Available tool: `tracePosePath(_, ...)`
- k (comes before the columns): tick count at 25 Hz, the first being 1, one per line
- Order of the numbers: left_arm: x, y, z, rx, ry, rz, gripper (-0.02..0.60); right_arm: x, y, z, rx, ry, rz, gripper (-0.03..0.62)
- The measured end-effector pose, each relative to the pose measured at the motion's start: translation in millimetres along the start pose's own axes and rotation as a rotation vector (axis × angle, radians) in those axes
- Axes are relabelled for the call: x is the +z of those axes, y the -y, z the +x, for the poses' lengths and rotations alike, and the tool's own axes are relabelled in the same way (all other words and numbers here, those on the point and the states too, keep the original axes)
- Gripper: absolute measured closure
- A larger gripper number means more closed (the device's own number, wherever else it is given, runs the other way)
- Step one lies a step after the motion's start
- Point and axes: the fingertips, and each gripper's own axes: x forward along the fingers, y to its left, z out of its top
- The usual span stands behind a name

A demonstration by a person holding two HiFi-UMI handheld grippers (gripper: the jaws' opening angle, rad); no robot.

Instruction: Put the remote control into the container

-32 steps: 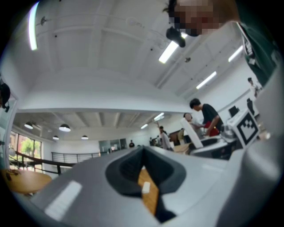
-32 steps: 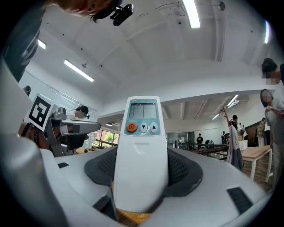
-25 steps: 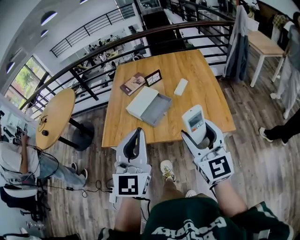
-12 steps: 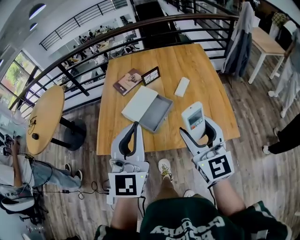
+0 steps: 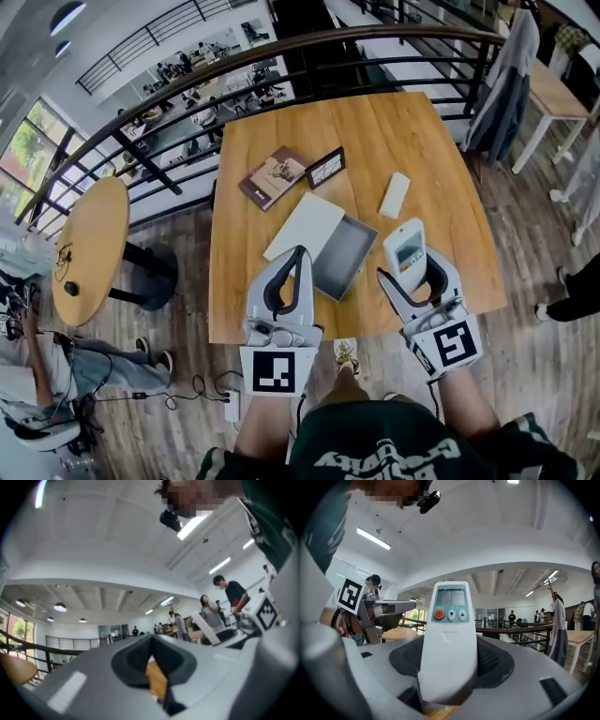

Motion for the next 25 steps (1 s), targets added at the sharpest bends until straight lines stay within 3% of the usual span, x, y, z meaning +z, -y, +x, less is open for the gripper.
tracePosePath(9, -13.2, -65.5, 28.5, 0.023, 0.001, -0.015, 0.580, 16.2, -4.8, 69.8, 0.029, 0.019, 0.004, 0.298)
tracePosePath(25, -32.2, -113.2, 68.0, -0.022, 0.013, -0.026, 0.580, 27.9, -10.4, 148.6, 0.044, 0.052, 0.029, 0.298)
